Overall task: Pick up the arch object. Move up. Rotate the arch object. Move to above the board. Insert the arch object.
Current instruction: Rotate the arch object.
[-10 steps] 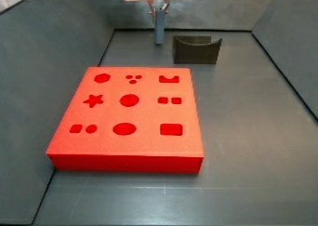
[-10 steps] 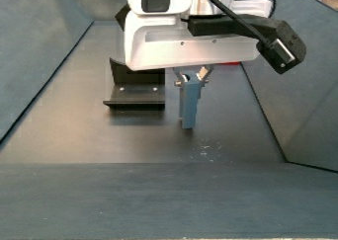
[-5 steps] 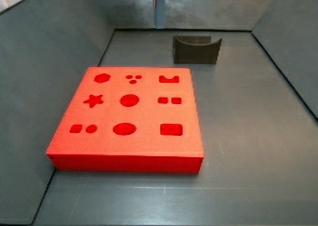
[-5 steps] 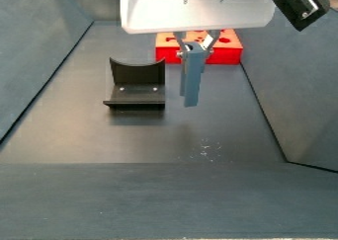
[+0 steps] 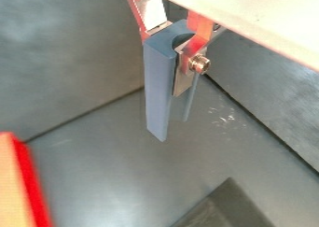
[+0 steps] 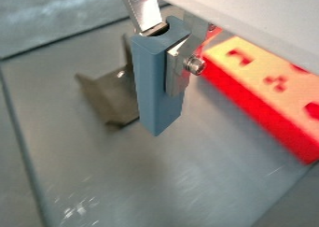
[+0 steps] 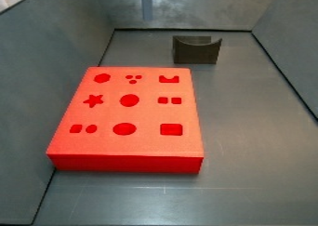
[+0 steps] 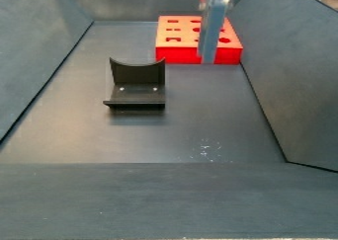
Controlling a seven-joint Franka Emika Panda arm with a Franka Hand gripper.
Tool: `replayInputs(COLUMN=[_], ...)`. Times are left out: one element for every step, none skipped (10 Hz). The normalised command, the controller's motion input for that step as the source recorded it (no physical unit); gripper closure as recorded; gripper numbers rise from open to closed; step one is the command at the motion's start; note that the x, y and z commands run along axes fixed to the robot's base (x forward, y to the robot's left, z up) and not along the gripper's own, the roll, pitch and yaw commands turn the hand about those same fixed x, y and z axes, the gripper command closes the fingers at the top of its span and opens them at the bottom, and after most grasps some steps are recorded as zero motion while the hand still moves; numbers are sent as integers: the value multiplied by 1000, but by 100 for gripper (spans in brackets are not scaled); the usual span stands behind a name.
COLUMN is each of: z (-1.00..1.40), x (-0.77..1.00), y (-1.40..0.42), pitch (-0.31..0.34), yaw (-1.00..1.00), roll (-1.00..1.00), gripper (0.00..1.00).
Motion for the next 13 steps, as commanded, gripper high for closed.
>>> replayInputs(z=[921,740,550,303,0,-117,-100,-60,0,15,-1000,-1000,-1000], x=[-171,-116,-74,-25,4,40,40,48,0,3,0,13,19], y=[-460,-257,-136,-78,-49,-10,11,12,0,0,0,2,2], pitch=[76,66,59,67,135,129,120,99,86,79,78,48,21], yaw=[37,37,33,35,-558,-512,-422,-250,-320,-229,-161,-97,-78], roll=[119,123,107,98,-53,-64,-65,-62,-61,-59,-58,-55,-51], gripper=[100,100,100,100,100,100,100,100,100,100,100,100,100])
